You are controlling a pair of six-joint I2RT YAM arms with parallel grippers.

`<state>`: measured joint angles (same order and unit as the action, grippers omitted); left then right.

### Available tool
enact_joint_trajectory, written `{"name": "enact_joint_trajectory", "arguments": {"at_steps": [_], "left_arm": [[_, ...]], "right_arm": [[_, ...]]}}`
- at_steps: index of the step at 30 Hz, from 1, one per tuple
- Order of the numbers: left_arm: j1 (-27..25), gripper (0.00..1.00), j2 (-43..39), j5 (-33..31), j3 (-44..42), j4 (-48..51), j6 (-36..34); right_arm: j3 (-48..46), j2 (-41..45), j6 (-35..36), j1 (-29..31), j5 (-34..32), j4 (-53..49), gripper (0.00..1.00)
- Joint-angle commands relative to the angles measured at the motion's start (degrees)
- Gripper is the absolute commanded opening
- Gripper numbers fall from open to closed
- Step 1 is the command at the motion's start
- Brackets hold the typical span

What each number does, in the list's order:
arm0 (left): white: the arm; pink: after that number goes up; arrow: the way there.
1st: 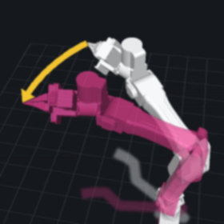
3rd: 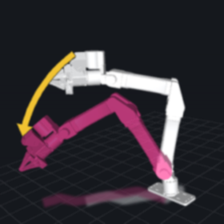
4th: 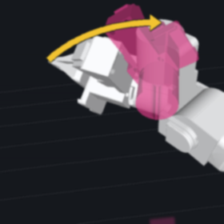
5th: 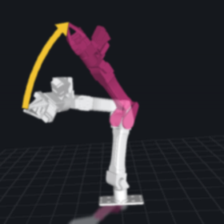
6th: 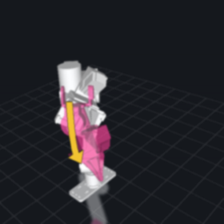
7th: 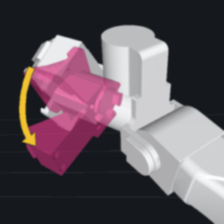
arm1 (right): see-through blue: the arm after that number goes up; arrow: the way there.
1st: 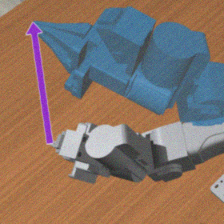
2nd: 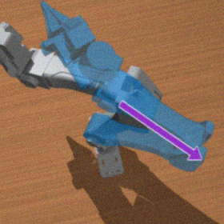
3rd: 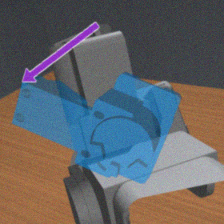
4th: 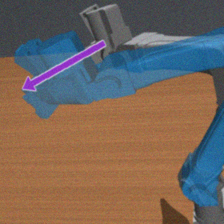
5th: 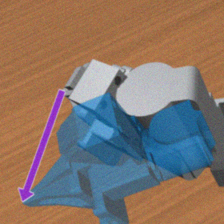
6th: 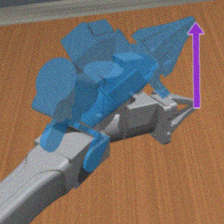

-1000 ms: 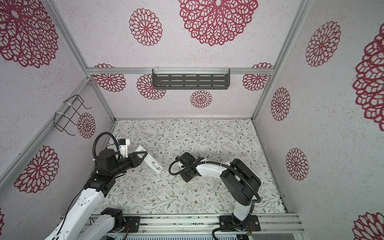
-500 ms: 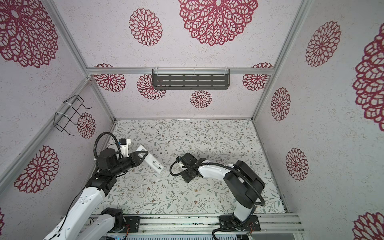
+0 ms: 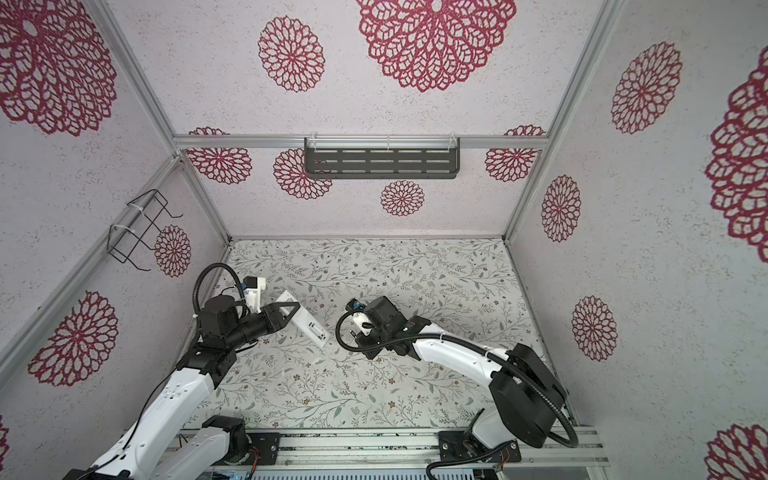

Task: Load the batteries into the remote control
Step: 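Lift the battery and carry it to the remote's open compartment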

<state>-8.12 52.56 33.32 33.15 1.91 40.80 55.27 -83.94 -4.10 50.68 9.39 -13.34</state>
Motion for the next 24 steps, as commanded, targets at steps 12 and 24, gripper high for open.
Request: {"name": "enact_joint_trajectory", "arguments": {"at_steps": [12,24], "left_arm": [[-1.06,0.09,0.53,3.27,-0.81,-5.91,1.13],[-2.59,0.1,-0.55,3.51,-0.76,-6.46,0.69]], "right_arm": [[9.27,1.07,-0.35,6.72,1.0,0.31,0.14],[11.6,-0.89,0.14,7.46,0.08,-1.61,0.13]]}}
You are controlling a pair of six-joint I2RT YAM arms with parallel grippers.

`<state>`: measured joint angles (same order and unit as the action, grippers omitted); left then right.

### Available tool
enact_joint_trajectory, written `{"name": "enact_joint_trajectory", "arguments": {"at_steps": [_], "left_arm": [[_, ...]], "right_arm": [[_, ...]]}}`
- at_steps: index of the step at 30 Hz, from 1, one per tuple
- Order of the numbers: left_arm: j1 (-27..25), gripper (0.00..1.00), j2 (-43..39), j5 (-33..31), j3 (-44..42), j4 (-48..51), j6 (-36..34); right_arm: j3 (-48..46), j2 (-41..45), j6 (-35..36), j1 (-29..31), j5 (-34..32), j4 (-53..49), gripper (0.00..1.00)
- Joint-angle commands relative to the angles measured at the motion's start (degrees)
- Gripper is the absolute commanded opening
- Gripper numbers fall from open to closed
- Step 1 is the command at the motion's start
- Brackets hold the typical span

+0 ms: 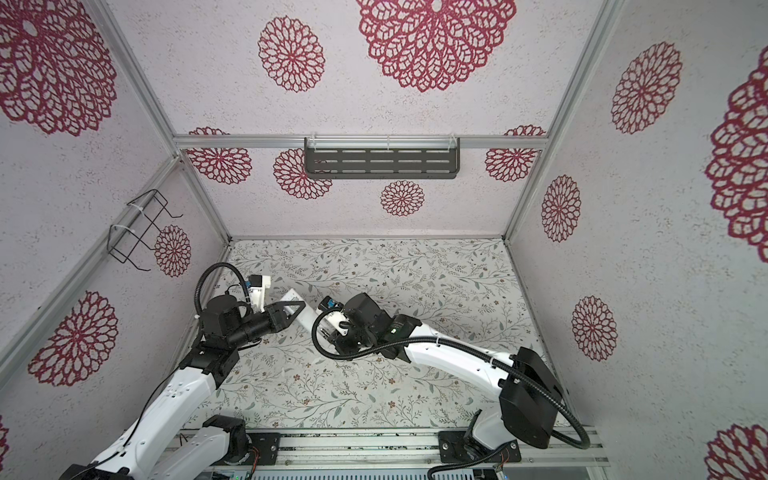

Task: Load the batteries into the remote control
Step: 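Lift the battery and carry it to the remote's open compartment, then lower the battery into the compartment of the remote held by left gripper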

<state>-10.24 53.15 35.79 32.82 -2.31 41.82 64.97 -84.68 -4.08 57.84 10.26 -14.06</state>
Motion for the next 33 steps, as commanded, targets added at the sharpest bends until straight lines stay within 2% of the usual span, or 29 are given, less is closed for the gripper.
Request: {"name": "enact_joint_trajectory", "arguments": {"at_steps": [1,33], "left_arm": [[-0.48,0.1,-1.34,0.98,-0.47,-2.22,-0.34],[-1.83,0.1,-2.43,1.09,-0.47,-2.31,-0.51]], "right_arm": [[1.91,-0.37,0.01,0.27,-1.07,-1.03,0.13],[6.0,-4.26,-1.57,0.26,-6.97,-3.88,0.13]]}}
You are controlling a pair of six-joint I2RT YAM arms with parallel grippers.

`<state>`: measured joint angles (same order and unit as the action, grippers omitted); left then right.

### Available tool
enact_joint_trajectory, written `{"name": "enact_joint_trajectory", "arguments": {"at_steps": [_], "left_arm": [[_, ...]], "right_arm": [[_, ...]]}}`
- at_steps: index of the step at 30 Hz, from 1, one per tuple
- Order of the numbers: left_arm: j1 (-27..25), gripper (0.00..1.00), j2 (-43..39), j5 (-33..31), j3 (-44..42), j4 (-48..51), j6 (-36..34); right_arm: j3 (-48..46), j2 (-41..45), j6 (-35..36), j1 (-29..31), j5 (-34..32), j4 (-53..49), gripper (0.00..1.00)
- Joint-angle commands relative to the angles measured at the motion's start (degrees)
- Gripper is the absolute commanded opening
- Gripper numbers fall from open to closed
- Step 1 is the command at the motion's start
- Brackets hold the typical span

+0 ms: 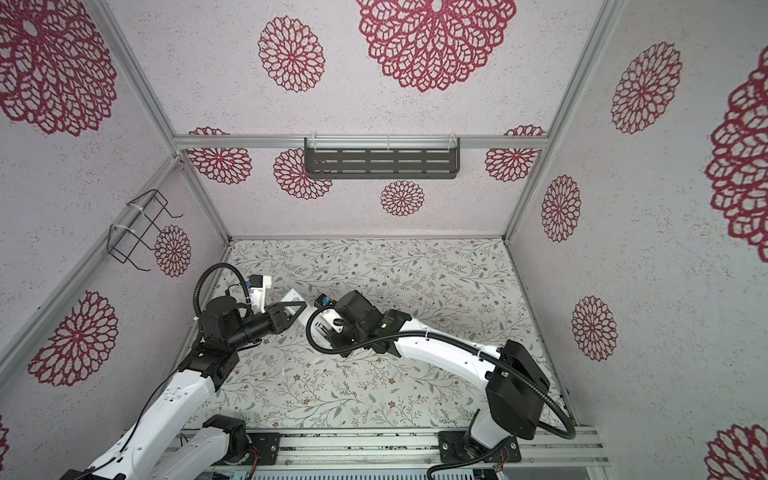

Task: Load the batteries into the remote control
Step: 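Lower the battery into the compartment of the remote held by left gripper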

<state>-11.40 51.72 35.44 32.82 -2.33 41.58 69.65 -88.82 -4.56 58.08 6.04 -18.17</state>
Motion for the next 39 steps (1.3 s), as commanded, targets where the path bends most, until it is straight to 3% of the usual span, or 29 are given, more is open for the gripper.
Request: {"name": "enact_joint_trajectory", "arguments": {"at_steps": [1,39], "left_arm": [[-0.71,0.1,-1.05,1.49,-0.47,-2.33,-0.19],[-1.69,0.09,-3.82,3.82,-0.83,-2.11,2.53]], "right_arm": [[1.2,-0.13,-1.1,0.04,-2.88,0.53,0.13],[4.43,-4.65,1.93,0.04,-8.13,7.13,0.12]]}}
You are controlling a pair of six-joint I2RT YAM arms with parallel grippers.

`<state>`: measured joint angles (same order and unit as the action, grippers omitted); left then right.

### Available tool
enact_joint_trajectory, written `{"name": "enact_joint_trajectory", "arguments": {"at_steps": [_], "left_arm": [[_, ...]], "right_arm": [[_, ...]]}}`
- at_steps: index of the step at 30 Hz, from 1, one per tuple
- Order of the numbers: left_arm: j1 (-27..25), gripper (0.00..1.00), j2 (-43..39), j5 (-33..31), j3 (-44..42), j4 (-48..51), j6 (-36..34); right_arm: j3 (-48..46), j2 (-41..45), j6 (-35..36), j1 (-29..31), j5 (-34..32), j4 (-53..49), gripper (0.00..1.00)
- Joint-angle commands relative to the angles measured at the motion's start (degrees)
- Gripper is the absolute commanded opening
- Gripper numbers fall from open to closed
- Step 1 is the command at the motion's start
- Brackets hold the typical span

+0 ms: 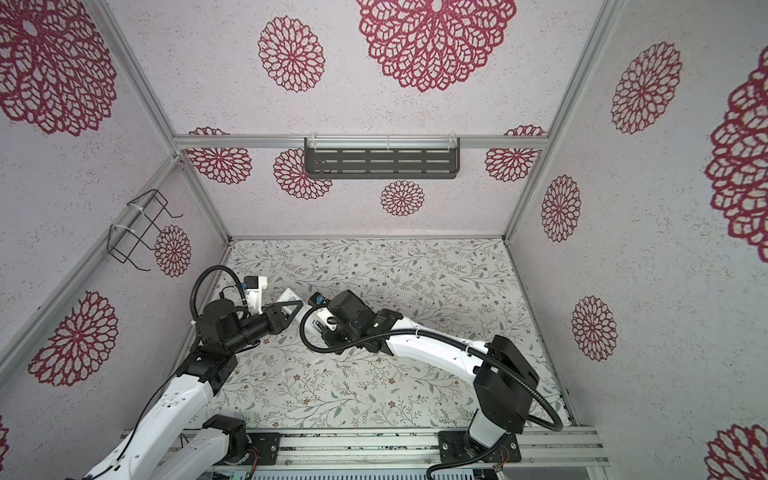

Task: Load the batteries into the remote control
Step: 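Lower the battery into the compartment of the remote held by left gripper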

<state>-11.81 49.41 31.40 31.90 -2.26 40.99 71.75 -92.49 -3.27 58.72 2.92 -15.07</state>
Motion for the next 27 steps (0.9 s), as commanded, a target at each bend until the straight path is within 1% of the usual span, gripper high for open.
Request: {"name": "enact_joint_trajectory", "arguments": {"at_steps": [1,11,17,27], "left_arm": [[-1.24,0.09,-1.59,7.97,0.12,-2.25,3.28],[-0.67,0.08,-2.29,9.64,-0.27,-4.49,5.37],[0.74,0.07,-1.91,12.08,-1.71,-11.14,9.82],[2.89,0.05,-2.03,17.21,-1.89,-16.59,14.83]], "right_arm": [[2.39,-1.11,0.89,-0.51,-4.95,4.36,0.12],[1.26,-2.25,1.26,-0.29,-4.77,8.44,0.12],[-1.54,-1.48,0.98,-0.11,-4.94,12.63,0.12],[-7.87,0.54,3.75,0.08,-8.65,20.08,0.12]]}}
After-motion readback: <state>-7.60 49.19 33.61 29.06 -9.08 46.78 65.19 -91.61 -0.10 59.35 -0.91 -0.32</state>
